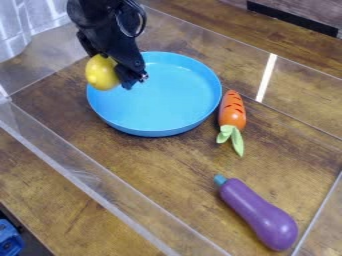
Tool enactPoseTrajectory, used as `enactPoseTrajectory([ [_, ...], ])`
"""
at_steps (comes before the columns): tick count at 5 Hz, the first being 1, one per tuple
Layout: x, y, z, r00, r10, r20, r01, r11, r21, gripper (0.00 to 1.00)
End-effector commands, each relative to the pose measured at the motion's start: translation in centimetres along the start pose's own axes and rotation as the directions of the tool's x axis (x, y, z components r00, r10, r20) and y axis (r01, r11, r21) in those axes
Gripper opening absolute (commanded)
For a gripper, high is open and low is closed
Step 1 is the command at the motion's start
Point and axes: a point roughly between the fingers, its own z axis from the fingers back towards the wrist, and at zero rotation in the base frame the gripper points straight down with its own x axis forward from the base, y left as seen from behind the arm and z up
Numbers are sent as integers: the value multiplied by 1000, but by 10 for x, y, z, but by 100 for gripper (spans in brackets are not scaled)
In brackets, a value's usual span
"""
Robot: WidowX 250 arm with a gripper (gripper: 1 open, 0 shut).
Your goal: Put the lemon on the blue tray
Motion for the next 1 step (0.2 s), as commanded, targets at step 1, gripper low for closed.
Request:
enactPoseTrajectory([
  [1,7,4,9,998,11,57,-11,1000,0,0],
])
